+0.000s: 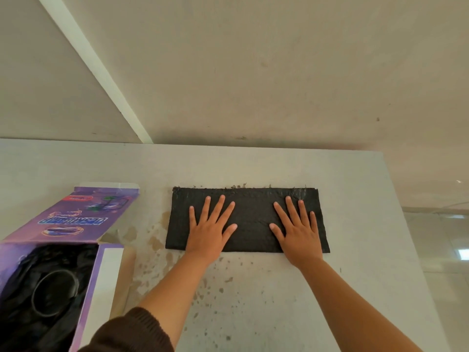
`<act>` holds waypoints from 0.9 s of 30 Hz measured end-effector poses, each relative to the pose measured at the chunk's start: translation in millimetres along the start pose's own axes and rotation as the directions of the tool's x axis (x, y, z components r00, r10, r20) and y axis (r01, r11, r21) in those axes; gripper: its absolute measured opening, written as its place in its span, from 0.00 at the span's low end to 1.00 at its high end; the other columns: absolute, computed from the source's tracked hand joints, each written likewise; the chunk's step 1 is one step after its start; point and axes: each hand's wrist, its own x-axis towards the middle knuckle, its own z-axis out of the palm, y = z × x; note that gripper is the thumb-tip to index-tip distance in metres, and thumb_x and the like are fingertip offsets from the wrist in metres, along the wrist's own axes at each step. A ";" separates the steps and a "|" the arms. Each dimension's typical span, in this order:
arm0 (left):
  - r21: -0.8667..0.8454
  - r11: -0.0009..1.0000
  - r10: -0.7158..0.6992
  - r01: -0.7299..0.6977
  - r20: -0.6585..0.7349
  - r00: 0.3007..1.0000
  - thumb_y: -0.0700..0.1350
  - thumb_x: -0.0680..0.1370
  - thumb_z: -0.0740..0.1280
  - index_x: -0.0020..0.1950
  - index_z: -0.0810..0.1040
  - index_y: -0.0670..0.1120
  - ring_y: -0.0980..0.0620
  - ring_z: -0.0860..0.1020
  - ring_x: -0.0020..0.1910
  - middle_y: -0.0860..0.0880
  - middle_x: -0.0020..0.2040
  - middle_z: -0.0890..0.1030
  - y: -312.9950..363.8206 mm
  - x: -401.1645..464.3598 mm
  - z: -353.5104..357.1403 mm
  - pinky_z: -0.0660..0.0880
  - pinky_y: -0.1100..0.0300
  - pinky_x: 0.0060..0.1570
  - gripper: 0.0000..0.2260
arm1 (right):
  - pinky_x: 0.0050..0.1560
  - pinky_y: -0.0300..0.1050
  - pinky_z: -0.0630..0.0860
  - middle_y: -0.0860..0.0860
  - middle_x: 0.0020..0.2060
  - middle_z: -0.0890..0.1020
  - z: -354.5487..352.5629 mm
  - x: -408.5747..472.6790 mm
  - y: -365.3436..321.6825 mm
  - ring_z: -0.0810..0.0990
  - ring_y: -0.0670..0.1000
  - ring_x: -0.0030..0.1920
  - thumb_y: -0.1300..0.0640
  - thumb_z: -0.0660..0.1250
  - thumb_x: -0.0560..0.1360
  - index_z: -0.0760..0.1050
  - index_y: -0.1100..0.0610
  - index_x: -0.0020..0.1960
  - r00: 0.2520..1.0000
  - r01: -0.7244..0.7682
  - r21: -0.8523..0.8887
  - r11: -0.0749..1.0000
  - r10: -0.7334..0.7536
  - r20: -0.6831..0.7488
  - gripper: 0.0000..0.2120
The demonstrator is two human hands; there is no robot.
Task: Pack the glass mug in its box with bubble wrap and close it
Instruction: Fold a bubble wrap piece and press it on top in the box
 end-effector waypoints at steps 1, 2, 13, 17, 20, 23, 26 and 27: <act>-0.020 1.000 -0.015 0.015 -0.012 1.000 0.66 0.75 0.29 0.75 0.39 0.60 0.45 0.38 0.75 0.54 0.77 0.41 -0.6 -9.6 3.5 0.36 0.39 0.68 0.29 | 0.73 0.53 0.35 0.44 0.74 0.35 4.2 -8.8 -2.1 0.31 0.51 0.74 0.33 0.29 0.72 0.31 0.39 0.72 1.000 -0.002 -0.001 1.000 0.002 -0.002 0.30; -0.053 0.997 -0.057 0.056 -0.025 0.998 0.65 0.76 0.30 0.75 0.42 0.60 0.46 0.40 0.75 0.53 0.76 0.43 -1.0 -20.7 7.3 0.37 0.39 0.69 0.28 | 0.73 0.53 0.35 0.45 0.75 0.36 8.3 -18.3 -3.9 0.32 0.52 0.74 0.33 0.29 0.73 0.32 0.39 0.73 1.000 -0.004 -0.005 1.000 0.004 -0.002 0.30; -0.165 0.852 -0.486 0.496 0.099 0.868 0.59 0.80 0.45 0.75 0.44 0.63 0.35 0.40 0.74 0.43 0.76 0.35 8.2 -101.4 5.5 0.50 0.36 0.70 0.23 | 0.69 0.56 0.50 0.51 0.72 0.65 28.0 -112.2 -51.7 0.58 0.56 0.74 0.42 0.47 0.78 0.64 0.48 0.71 0.949 0.307 -0.077 0.948 -0.311 -0.041 0.24; -0.095 0.812 -0.560 0.575 0.147 0.815 0.58 0.81 0.50 0.77 0.41 0.53 0.33 0.47 0.74 0.40 0.75 0.34 5.7 -119.1 -2.2 0.59 0.41 0.68 0.29 | 0.69 0.56 0.49 0.49 0.73 0.63 47.6 -148.1 -58.5 0.55 0.54 0.74 0.37 0.43 0.79 0.58 0.46 0.73 0.948 0.310 -0.051 0.949 -0.304 0.094 0.27; -0.119 0.782 -0.589 0.612 0.185 0.787 0.56 0.81 0.54 0.78 0.44 0.50 0.35 0.55 0.73 0.39 0.77 0.41 7.3 -131.8 -12.6 0.64 0.46 0.67 0.30 | 0.69 0.55 0.46 0.49 0.73 0.64 44.3 -149.5 -61.0 0.57 0.55 0.74 0.36 0.41 0.79 0.59 0.45 0.73 0.957 0.264 -0.026 0.964 -0.258 0.134 0.27; -0.332 0.676 -0.641 0.658 0.173 0.747 0.46 0.80 0.61 0.77 0.52 0.47 0.38 0.60 0.70 0.40 0.75 0.58 5.5 -137.3 -22.3 0.69 0.49 0.63 0.28 | 0.70 0.52 0.31 0.46 0.75 0.45 38.5 -145.9 -60.9 0.40 0.54 0.75 0.31 0.26 0.72 0.44 0.42 0.75 0.944 0.302 -0.011 0.953 -0.298 0.140 0.35; -0.522 0.478 -0.731 0.706 0.210 0.650 0.42 0.78 0.64 0.74 0.59 0.46 0.39 0.68 0.65 0.41 0.66 0.72 -0.8 -138.2 -28.5 0.70 0.47 0.59 0.26 | 0.70 0.51 0.28 0.43 0.73 0.35 38.8 -143.5 -56.9 0.30 0.51 0.72 0.30 0.16 0.60 0.38 0.41 0.74 0.928 0.337 0.067 0.939 -0.344 0.143 0.45; -0.547 0.448 -0.748 0.708 0.204 0.631 0.42 0.77 0.65 0.72 0.62 0.47 0.40 0.69 0.63 0.42 0.64 0.74 -0.8 -139.8 -31.1 0.70 0.47 0.58 0.24 | 0.69 0.51 0.29 0.43 0.74 0.36 37.2 -143.0 -56.3 0.30 0.50 0.72 0.29 0.16 0.60 0.39 0.41 0.75 0.924 0.345 0.076 0.935 -0.353 0.144 0.46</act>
